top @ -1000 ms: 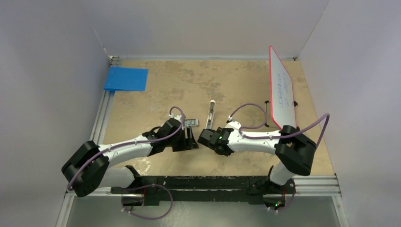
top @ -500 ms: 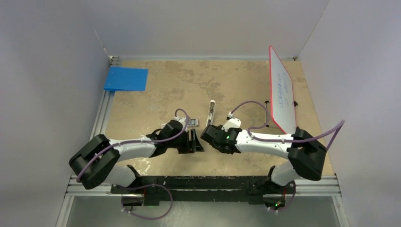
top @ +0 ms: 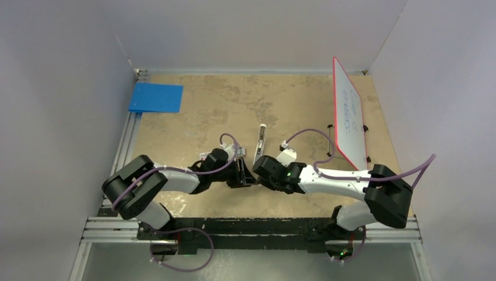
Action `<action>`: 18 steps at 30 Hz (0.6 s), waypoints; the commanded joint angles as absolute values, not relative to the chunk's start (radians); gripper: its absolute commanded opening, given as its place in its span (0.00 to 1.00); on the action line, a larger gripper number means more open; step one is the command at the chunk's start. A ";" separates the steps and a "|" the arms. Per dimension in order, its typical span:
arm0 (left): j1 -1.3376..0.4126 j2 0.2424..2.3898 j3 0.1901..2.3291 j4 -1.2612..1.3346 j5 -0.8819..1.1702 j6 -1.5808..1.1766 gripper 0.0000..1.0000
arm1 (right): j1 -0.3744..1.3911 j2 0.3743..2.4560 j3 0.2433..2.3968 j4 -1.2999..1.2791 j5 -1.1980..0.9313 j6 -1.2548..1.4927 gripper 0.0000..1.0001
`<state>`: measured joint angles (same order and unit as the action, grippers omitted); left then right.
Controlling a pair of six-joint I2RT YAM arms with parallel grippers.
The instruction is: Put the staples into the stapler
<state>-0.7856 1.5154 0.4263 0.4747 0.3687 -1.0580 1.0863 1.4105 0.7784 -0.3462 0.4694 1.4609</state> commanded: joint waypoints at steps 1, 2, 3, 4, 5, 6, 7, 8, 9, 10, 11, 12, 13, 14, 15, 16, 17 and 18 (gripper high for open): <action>-0.781 1.558 0.426 0.626 0.370 -1.116 0.41 | 1.082 1.374 0.767 -0.291 0.451 1.459 0.20; -0.780 1.567 0.423 0.650 0.379 -1.118 0.38 | 1.081 1.373 0.766 -0.287 0.449 1.460 0.20; -0.781 1.572 0.425 0.660 0.382 -1.117 0.36 | 1.080 1.372 0.763 -0.279 0.443 1.459 0.20; -0.781 1.577 0.428 0.660 0.382 -1.118 0.34 | 1.080 1.369 0.760 -0.271 0.437 1.457 0.20; -0.781 1.582 0.431 0.661 0.385 -1.118 0.30 | 1.079 1.366 0.756 -0.262 0.433 1.457 0.20; -0.781 1.585 0.431 0.661 0.389 -1.116 0.27 | 1.076 1.364 0.753 -0.254 0.426 1.456 0.20; -0.781 1.587 0.431 0.661 0.389 -1.115 0.24 | 1.075 1.361 0.750 -0.246 0.420 1.454 0.20; -0.781 1.588 0.430 0.663 0.389 -1.115 0.20 | 1.074 1.359 0.747 -0.241 0.417 1.452 0.20; -0.781 1.588 0.431 0.664 0.387 -1.112 0.18 | 1.072 1.357 0.744 -0.236 0.413 1.451 0.20; -0.781 1.589 0.431 0.665 0.388 -1.108 0.15 | 1.070 1.353 0.739 -0.229 0.407 1.450 0.20; -0.781 1.591 0.433 0.668 0.393 -1.102 0.12 | 1.067 1.351 0.736 -0.223 0.398 1.450 0.20; -0.781 1.593 0.433 0.671 0.400 -1.096 0.09 | 1.067 1.344 0.732 -0.217 0.393 1.448 0.20; -0.782 1.600 0.437 0.674 0.407 -1.089 0.04 | 1.064 1.336 0.728 -0.212 0.389 1.447 0.20; -0.781 1.605 0.439 0.674 0.415 -1.081 0.00 | 1.062 1.328 0.725 -0.211 0.386 1.447 0.19; -0.781 1.610 0.440 0.672 0.419 -1.073 0.00 | 1.059 1.313 0.723 -0.214 0.384 1.445 0.19; -0.781 1.614 0.439 0.669 0.420 -1.065 0.00 | 1.056 1.301 0.723 -0.218 0.384 1.445 0.19; -0.781 1.616 0.435 0.669 0.419 -1.055 0.00 | 1.050 1.287 0.722 -0.222 0.383 1.441 0.19; -0.781 1.616 0.431 0.667 0.416 -1.041 0.00 | 1.041 1.272 0.721 -0.226 0.379 1.434 0.19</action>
<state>-0.7856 1.5974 0.4263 0.6373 0.4149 -1.1049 1.0573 1.3445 0.7109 -0.2661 0.3996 1.4448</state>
